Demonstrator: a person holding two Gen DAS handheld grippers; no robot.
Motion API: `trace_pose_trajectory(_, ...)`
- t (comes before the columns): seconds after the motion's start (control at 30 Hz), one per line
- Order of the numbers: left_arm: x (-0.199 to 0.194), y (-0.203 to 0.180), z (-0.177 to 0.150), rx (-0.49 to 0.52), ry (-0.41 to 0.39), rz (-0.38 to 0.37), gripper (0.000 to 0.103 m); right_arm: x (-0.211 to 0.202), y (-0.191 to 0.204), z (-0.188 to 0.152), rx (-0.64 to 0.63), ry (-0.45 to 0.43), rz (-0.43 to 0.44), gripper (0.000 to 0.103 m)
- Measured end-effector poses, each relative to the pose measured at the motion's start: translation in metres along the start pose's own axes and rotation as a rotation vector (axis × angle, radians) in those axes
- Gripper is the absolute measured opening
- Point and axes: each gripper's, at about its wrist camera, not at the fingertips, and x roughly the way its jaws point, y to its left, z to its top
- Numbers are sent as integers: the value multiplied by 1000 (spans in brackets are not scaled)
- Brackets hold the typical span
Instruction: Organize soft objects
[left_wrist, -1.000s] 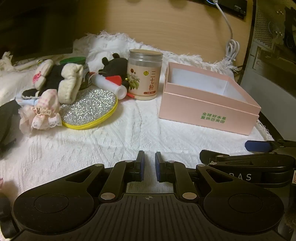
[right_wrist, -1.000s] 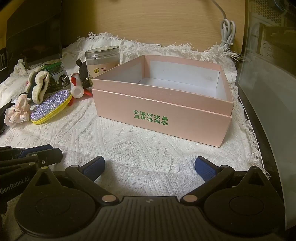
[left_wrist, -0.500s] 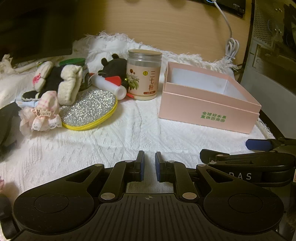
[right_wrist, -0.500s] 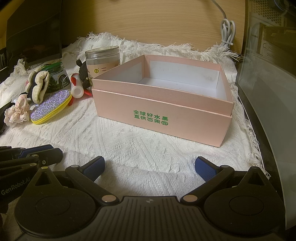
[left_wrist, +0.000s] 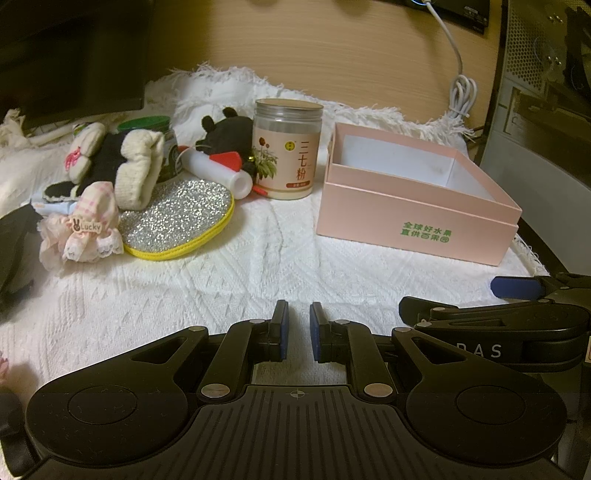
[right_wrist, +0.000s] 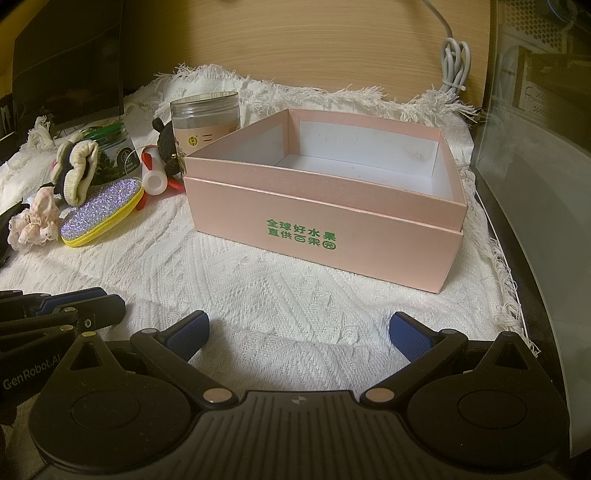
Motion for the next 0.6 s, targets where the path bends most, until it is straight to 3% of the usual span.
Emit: trace_pose_trajectory(0.6,1,-2,1,4,0,3,15,0,0,0,0,0,0,103)
